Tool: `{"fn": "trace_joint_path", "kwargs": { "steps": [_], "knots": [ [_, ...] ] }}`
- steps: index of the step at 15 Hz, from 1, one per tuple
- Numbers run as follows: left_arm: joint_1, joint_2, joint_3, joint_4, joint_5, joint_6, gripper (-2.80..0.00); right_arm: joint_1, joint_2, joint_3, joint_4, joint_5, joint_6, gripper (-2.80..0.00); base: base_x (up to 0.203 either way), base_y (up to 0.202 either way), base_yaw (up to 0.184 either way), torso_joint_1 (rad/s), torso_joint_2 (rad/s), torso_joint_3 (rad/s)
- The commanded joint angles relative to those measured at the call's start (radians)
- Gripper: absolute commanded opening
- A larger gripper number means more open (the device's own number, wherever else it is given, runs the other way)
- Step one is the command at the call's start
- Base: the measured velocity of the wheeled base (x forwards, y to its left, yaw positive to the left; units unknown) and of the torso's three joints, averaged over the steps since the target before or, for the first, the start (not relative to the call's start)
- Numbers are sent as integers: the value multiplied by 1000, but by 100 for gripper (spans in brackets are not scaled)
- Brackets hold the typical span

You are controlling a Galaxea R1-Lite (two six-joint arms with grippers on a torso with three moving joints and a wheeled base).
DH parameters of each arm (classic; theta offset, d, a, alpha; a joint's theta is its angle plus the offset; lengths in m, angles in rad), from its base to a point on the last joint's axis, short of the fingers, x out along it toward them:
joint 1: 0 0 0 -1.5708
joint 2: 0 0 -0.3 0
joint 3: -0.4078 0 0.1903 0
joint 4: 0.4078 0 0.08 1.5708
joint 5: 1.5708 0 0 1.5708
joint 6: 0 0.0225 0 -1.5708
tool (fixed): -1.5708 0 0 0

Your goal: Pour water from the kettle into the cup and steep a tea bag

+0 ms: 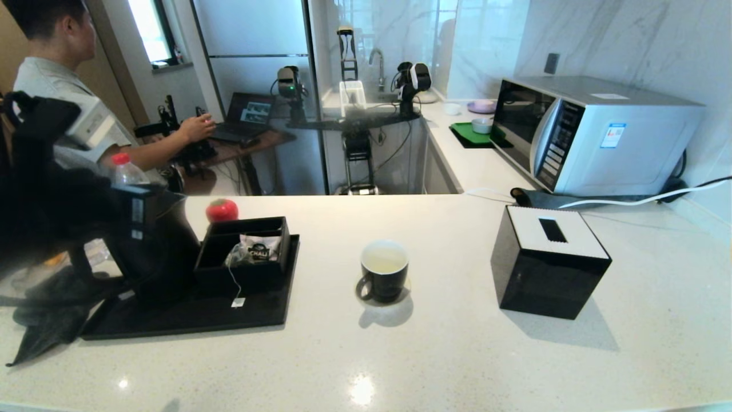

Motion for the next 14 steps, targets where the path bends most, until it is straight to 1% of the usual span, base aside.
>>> {"fn": "trace_joint_path", "kwargs": {
  "steps": [1,5,7,9,10,12,14],
  "knots": [
    [4,5,-76,243,1,-49,-280,0,1,0,0,1,-1,-280,0,0,0,0,0,0],
    [10,20,-161,497,1,-143,-280,-1,1,0,0,1,-1,-280,0,0,0,0,0,0],
    [34,72,-221,570,-1,-161,-280,-1,1,0,0,1,0,-280,0,0,0,0,0,0],
    [59,134,-253,590,-2,-171,-280,-1,1,0,0,1,-1,-280,0,0,0,0,0,0],
    [62,162,-261,592,-3,-188,0,-2,1,0,0,1,-1,-280,0,0,0,0,0,0],
    [57,222,-272,588,-15,-216,0,0,1,0,0,1,-1,-280,0,0,0,0,0,0],
    [56,277,-283,582,-59,-230,0,0,1,0,0,1,0,-280,0,0,0,0,0,0]
  ]
}}
